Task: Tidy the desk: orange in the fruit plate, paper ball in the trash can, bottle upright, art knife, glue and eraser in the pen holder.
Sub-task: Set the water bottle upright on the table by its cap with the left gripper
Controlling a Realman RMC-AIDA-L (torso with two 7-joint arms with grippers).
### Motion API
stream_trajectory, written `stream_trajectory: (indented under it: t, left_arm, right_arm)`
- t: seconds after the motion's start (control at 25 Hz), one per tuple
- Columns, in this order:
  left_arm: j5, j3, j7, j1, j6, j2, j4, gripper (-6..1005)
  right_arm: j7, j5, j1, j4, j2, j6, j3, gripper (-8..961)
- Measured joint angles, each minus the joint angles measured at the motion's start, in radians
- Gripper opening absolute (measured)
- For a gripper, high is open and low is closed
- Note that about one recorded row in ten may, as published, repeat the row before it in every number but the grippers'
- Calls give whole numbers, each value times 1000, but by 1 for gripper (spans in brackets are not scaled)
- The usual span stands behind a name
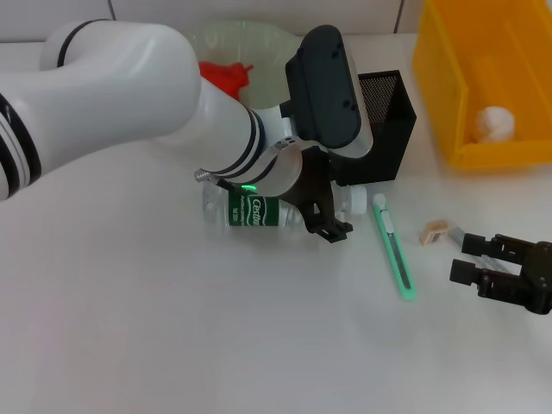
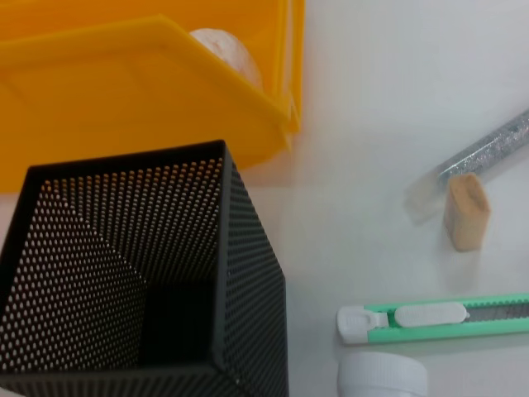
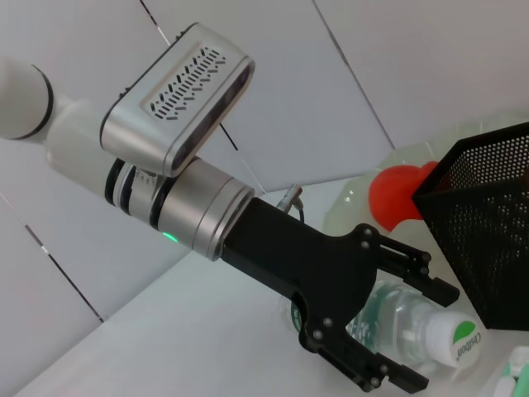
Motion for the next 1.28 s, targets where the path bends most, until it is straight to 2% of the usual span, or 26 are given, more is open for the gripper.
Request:
stream_trajectory:
  t: [0.4, 0.8, 0.88, 1.04, 1.2, 1.28]
  left_arm:
    - [-2, 11, 4, 5, -21, 0, -9, 791]
    - [2, 12, 12, 18, -49, 0, -1, 592]
    - [3, 14, 13, 18, -54, 0, -1, 519]
    - [7, 16, 15, 27, -59, 0, 11, 440]
    - [7, 16, 20, 33, -59, 0, 24, 440]
    - [8, 14, 27, 63, -55, 2, 78, 440]
  right_arm:
    - [0, 0, 17, 8, 3, 14, -1, 721]
    - [0, 0, 27, 12, 5, 29, 0, 719]
    - [0, 0, 27, 12, 5, 29, 0, 720]
    - [0, 0, 27, 12, 4, 29, 2, 720]
    - [2, 0, 27, 12, 4, 37, 2, 719]
    - [3, 0, 27, 12, 4, 39, 0, 719]
